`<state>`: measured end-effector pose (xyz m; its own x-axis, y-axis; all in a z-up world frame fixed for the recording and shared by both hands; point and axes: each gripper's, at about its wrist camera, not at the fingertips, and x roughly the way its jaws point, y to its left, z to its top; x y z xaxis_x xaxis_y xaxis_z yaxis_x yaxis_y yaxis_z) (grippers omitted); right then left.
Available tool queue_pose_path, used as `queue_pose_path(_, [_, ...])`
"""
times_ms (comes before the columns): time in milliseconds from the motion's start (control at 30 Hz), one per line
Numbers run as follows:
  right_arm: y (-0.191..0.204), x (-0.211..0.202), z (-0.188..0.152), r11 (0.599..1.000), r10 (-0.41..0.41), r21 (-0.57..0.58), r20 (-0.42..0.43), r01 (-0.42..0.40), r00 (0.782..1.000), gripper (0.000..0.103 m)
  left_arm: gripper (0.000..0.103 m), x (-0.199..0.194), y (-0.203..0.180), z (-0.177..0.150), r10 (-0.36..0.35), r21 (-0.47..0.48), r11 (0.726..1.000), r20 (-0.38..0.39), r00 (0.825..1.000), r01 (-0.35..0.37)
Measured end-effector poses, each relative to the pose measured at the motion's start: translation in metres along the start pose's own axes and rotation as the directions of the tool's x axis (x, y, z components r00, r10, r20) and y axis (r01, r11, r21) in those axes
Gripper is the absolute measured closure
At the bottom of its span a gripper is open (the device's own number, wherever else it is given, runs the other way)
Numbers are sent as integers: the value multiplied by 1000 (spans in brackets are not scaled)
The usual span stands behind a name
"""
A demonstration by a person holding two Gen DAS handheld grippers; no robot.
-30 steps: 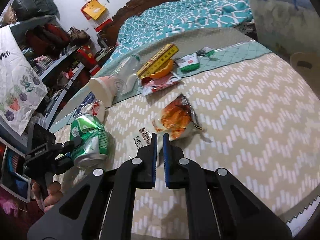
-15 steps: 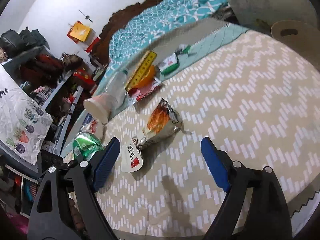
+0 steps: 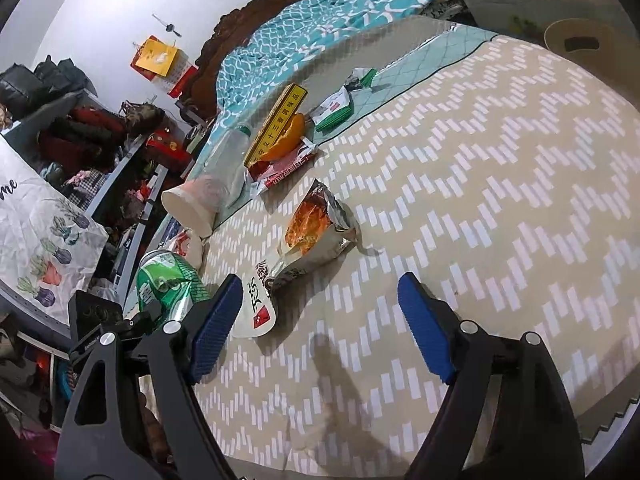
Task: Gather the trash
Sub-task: 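Hold the can in left gripper while right gripper approaches the snack wrapper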
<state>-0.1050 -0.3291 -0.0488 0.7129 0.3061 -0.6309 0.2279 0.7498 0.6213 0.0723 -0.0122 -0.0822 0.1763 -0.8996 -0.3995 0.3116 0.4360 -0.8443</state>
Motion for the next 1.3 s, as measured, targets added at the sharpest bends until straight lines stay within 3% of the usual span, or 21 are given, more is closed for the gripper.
queue_pose_path(367, [-7,-3,0,1000,25,15,-3,-24,1000,30,90,25,-27,6,-36,47,998,-65,997,39])
queue_pose_path(633, [-8,-3,2,999,24,24,-12,-24,1000,35,90,60,-43,11,4,103,995,-139,990,11])
queue_pose_path(767, [-1,5,7,1000,16,5,-26,-16,1000,36,89,66,-40,15,55,106,994,-137,989,-41])
queue_pose_path(833, [-1,9,14,1000,-1,-10,-21,1,1000,36,89,66,-33,17,44,75,997,-143,989,-34])
queue_pose_path(967, [-5,21,28,999,42,14,-31,-41,999,35,89,63,-27,18,34,53,998,-137,990,-27])
queue_pose_path(1167, [21,41,19,997,60,-40,-32,-61,998,34,87,59,-22,17,29,47,999,-127,991,-23])
queue_pose_path(1300, [36,57,15,991,124,-36,-76,-127,989,39,86,57,-13,19,14,18,1000,-119,993,-12])
